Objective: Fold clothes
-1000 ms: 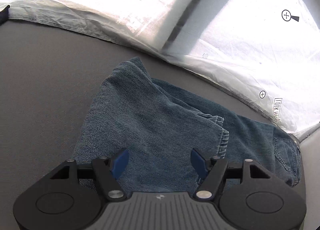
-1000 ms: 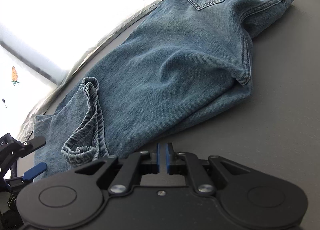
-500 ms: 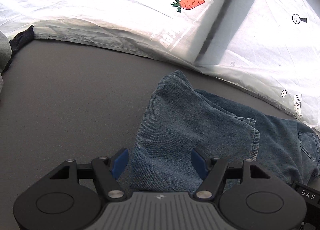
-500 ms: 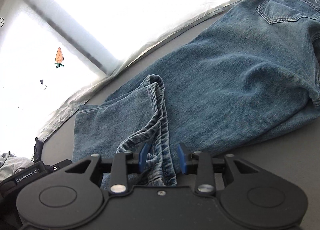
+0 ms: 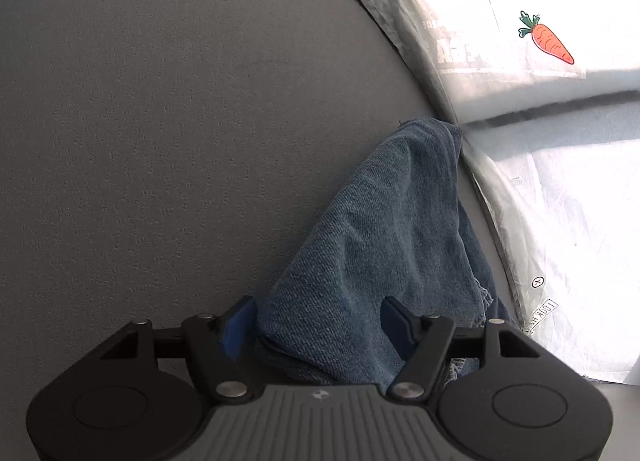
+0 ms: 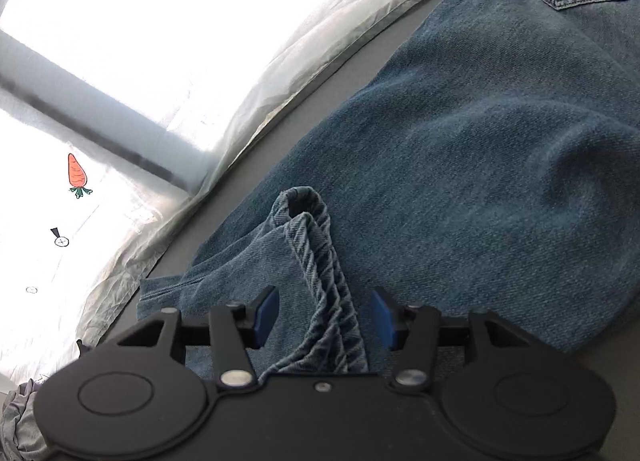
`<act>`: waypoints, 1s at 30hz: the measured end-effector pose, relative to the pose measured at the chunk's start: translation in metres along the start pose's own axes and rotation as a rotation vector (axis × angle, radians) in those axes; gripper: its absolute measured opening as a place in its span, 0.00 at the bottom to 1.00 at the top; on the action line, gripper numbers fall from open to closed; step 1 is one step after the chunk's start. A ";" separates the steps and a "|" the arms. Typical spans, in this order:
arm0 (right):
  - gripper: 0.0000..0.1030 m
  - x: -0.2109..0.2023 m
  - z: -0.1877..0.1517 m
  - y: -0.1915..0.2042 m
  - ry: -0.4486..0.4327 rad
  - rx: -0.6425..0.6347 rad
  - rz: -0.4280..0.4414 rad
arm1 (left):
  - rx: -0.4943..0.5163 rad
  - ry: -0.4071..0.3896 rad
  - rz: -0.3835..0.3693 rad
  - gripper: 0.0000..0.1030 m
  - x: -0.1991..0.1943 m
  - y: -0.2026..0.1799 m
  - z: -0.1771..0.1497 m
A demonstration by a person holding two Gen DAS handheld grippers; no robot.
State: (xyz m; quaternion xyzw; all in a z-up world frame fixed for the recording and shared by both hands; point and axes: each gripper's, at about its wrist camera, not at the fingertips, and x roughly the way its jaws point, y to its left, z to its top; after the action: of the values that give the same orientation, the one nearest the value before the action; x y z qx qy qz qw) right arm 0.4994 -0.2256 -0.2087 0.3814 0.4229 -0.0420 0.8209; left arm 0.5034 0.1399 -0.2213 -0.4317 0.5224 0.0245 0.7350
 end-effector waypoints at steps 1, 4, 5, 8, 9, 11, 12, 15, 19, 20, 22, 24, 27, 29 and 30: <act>0.52 0.005 0.003 0.000 0.010 0.010 0.009 | -0.001 -0.002 0.001 0.66 0.001 0.000 -0.001; 0.52 0.019 0.011 0.001 0.024 0.020 0.029 | 0.001 -0.002 0.006 0.66 0.002 -0.001 -0.003; 0.52 0.021 0.011 0.003 0.019 0.019 0.030 | -0.004 -0.002 0.005 0.66 0.002 -0.001 -0.003; 0.48 0.029 0.015 0.012 0.034 -0.001 0.025 | -0.076 0.010 -0.016 0.66 0.002 0.005 0.000; 0.36 0.031 0.017 0.015 0.049 -0.005 0.023 | -0.105 0.016 -0.023 0.66 0.002 0.008 0.002; 0.19 0.037 0.020 0.013 0.101 0.027 0.054 | -0.155 0.033 -0.031 0.66 0.003 0.011 0.006; 0.17 0.037 0.022 0.010 0.108 0.057 0.078 | -0.175 0.041 -0.036 0.66 0.003 0.012 0.007; 0.14 0.033 0.027 0.000 0.128 0.156 0.148 | -0.239 0.058 -0.065 0.66 0.002 0.015 0.011; 0.13 0.021 0.050 -0.023 0.094 0.377 0.275 | -0.304 0.076 -0.130 0.66 0.000 0.019 0.011; 0.13 0.018 0.059 -0.027 0.075 0.421 0.301 | -0.301 0.080 -0.149 0.66 0.000 0.017 0.011; 0.13 0.010 0.081 -0.025 0.029 0.374 0.287 | -0.273 0.086 -0.152 0.66 0.002 0.011 0.009; 0.13 0.003 0.104 -0.019 -0.014 0.294 0.244 | -0.225 0.091 -0.118 0.66 0.006 0.002 0.007; 0.21 0.010 0.121 -0.017 0.058 0.206 0.120 | -0.174 0.106 -0.080 0.66 0.015 -0.006 0.002; 0.34 0.008 0.119 -0.017 0.054 0.163 0.035 | -0.138 0.116 -0.057 0.66 0.020 -0.010 -0.002; 0.43 0.003 0.114 -0.016 0.033 0.119 -0.010 | -0.114 0.120 -0.043 0.67 0.021 -0.013 -0.005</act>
State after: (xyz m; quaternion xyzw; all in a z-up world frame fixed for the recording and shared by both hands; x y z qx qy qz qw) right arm 0.5707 -0.3115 -0.1802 0.4279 0.4352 -0.0650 0.7895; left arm 0.5156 0.1200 -0.2307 -0.4844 0.5539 0.0125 0.6771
